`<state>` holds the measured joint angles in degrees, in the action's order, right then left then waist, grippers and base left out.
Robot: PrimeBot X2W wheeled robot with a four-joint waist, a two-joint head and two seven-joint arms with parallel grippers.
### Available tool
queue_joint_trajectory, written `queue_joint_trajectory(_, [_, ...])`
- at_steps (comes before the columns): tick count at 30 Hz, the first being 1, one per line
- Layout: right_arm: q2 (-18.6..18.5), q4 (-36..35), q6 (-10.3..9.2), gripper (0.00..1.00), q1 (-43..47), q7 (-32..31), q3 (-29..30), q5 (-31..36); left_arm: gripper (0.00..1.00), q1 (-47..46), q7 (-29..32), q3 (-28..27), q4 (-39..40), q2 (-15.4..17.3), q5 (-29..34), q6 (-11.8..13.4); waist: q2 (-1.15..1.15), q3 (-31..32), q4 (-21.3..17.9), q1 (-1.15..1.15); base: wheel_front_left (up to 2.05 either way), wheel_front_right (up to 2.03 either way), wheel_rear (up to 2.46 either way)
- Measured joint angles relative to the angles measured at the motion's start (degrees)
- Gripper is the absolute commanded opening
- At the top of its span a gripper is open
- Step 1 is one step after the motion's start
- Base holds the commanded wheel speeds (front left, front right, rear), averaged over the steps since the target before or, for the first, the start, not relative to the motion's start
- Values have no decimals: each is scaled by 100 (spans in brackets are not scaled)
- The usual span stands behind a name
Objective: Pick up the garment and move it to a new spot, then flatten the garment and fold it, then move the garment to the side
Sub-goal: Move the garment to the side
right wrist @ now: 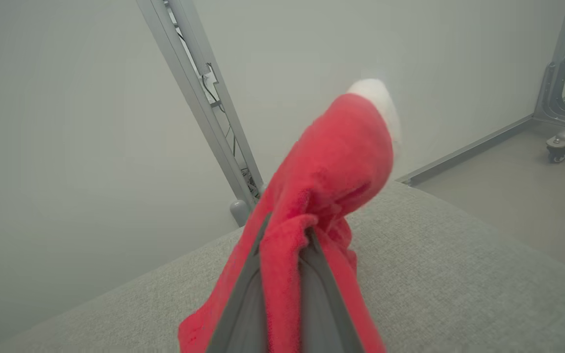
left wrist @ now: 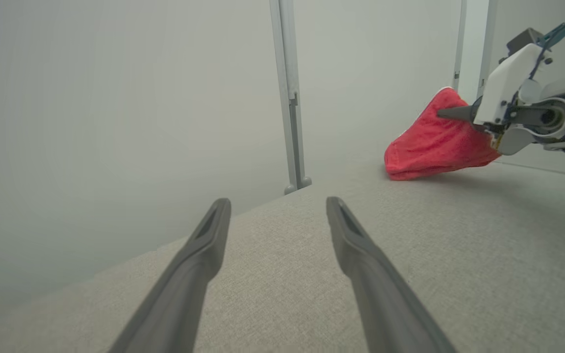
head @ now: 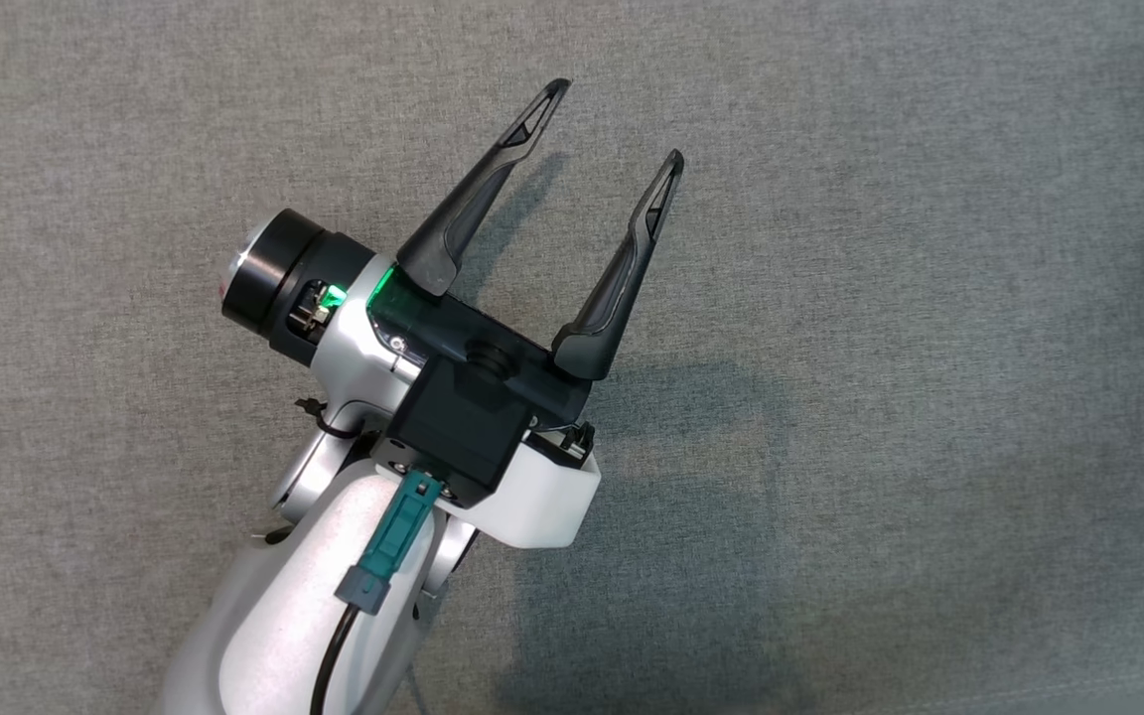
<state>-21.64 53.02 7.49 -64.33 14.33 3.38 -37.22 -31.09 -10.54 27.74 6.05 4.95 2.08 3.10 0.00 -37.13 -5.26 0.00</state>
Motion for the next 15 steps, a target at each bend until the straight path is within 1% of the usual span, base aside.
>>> queue_joint_trajectory(2, [7,78,0,0,6,0,145,81,100,1,15,4,23,15,1,1,0,-58,-6,0,0,0,0])
queue_joint_trajectory(7, [19,325,0,0,67,0,575,422,100,0,55,34,57,75,1,5,0,-60,-190,0,0,0,0])
queue_joint_trajectory(8, [45,409,0,0,109,0,760,601,100,0,105,51,59,113,1,5,0,-58,-261,0,0,0,0])
queue_joint_trajectory(14, [291,645,0,0,156,0,1417,1158,100,0,154,63,60,149,-19,-2,0,-85,-454,0,0,0,0])
queue_joint_trajectory(15, [291,645,0,0,156,0,1417,1158,100,0,154,63,60,149,-19,-2,0,-85,-454,0,0,0,0])
